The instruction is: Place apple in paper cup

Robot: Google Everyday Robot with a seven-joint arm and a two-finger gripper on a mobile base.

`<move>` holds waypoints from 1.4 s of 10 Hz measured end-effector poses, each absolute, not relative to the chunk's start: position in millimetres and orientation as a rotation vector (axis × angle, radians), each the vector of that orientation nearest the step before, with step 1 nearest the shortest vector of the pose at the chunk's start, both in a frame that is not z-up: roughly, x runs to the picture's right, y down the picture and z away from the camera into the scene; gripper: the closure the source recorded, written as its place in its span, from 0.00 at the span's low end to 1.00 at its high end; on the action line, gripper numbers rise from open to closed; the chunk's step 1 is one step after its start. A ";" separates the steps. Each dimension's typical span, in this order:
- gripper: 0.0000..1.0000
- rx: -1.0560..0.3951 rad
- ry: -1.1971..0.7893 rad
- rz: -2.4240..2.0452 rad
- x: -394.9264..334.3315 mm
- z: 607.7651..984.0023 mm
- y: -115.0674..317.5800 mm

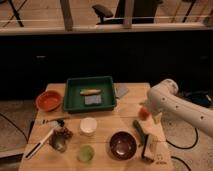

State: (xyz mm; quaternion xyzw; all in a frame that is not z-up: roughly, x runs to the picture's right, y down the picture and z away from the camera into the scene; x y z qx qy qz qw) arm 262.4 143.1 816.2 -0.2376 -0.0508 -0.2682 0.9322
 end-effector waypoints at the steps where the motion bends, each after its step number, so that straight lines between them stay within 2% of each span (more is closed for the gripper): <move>1: 0.20 -0.487 -0.116 -0.557 261.5 820.1 143.8; 14: 0.20 -0.466 -0.198 -0.601 279.0 844.7 142.6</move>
